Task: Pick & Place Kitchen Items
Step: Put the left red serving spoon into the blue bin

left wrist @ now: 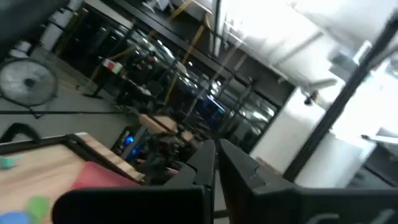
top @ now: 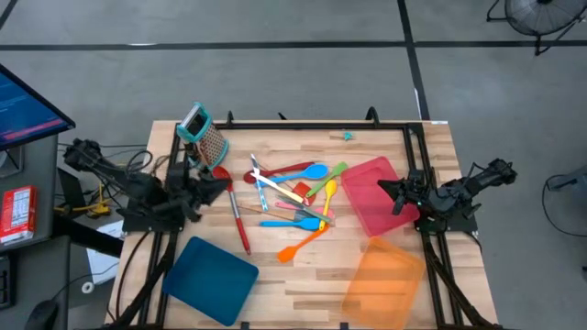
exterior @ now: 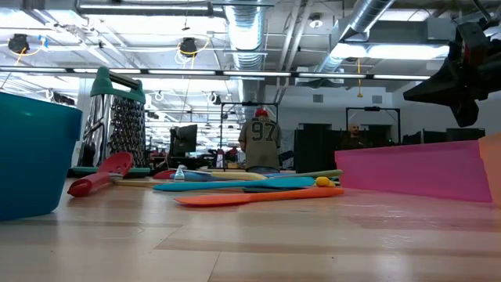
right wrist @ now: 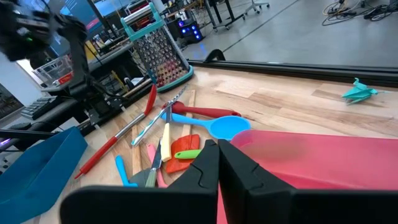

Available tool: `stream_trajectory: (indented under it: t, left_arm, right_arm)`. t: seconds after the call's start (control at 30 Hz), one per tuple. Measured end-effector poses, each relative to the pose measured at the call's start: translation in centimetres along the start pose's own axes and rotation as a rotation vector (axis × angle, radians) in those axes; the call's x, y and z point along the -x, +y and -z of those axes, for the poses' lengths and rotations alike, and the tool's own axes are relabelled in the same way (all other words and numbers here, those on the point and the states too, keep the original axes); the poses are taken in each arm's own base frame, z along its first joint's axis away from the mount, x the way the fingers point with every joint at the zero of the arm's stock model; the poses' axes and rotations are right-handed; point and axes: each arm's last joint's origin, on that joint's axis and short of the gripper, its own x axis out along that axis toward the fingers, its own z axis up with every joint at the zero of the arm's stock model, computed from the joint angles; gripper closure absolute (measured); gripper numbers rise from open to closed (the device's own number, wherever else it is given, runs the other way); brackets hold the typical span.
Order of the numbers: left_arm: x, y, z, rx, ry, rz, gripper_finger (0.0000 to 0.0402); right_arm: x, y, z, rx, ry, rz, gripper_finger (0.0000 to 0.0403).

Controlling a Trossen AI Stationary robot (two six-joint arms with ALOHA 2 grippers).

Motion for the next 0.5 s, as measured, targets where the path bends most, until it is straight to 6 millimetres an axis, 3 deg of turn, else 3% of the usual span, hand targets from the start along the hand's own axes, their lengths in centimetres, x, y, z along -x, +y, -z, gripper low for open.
stream_trajectory:
  t: [0.27,0.5]
  left_arm:
    - [-4.5,-5.1,-0.9,-0.081,0.032,0.175,0.0328]
    - [-5.6,-6.4,-1.3,-0.104,0.025,0.221,0.0258]
  right_arm:
    - [0.0,0.1,-0.1,-0.01,-0.005,-0.004,0.0403]
    - [0.0,0.1,-0.2,-0.024,-0.015,-0.005,0.0403]
